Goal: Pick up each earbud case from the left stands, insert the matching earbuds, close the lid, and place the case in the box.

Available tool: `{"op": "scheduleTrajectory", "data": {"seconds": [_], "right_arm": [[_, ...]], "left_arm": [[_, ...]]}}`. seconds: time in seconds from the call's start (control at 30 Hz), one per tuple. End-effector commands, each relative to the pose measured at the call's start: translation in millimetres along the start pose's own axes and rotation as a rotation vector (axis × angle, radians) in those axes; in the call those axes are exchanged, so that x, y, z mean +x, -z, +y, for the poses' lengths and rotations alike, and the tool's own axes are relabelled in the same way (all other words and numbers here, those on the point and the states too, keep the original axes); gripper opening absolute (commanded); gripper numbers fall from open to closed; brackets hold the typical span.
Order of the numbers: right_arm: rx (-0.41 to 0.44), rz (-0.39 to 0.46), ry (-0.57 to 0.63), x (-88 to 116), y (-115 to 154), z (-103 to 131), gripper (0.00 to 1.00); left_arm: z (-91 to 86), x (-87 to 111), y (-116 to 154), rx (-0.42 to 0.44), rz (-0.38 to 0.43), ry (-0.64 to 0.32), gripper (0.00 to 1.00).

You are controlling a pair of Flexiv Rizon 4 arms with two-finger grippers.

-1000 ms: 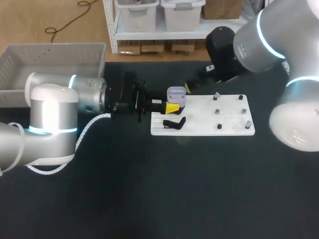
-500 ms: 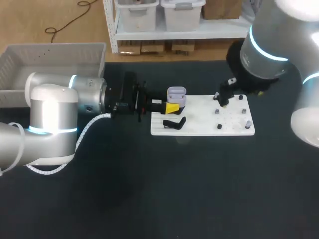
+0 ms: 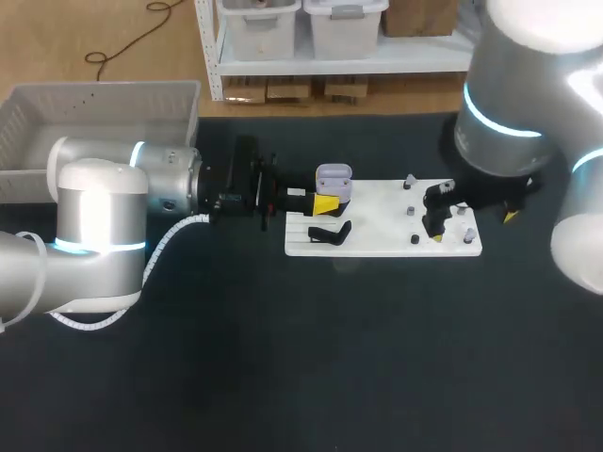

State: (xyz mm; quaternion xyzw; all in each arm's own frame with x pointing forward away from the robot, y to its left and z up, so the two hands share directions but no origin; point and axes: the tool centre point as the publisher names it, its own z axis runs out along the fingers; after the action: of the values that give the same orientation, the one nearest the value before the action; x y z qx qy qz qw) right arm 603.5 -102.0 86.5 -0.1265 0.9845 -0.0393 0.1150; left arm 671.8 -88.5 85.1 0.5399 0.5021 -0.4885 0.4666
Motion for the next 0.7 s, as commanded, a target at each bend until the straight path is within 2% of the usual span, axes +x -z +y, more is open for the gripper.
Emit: {"op": "scheduleTrajectory", "data": {"seconds": [0.03,0.7], "right_arm": [[-0.029,-0.002,-0.002,3.6,-5.0,-6.6,1.00],[-0.031,0.014,0.008,4.5,-8.6,-7.1,1.00]], "left_arm": [[-1.5,0.4,0.1,-0.005,-0.002,-0.002,0.00],[-1.5,0.4,0.1,-0.005,-0.002,-0.002,0.00]]}}
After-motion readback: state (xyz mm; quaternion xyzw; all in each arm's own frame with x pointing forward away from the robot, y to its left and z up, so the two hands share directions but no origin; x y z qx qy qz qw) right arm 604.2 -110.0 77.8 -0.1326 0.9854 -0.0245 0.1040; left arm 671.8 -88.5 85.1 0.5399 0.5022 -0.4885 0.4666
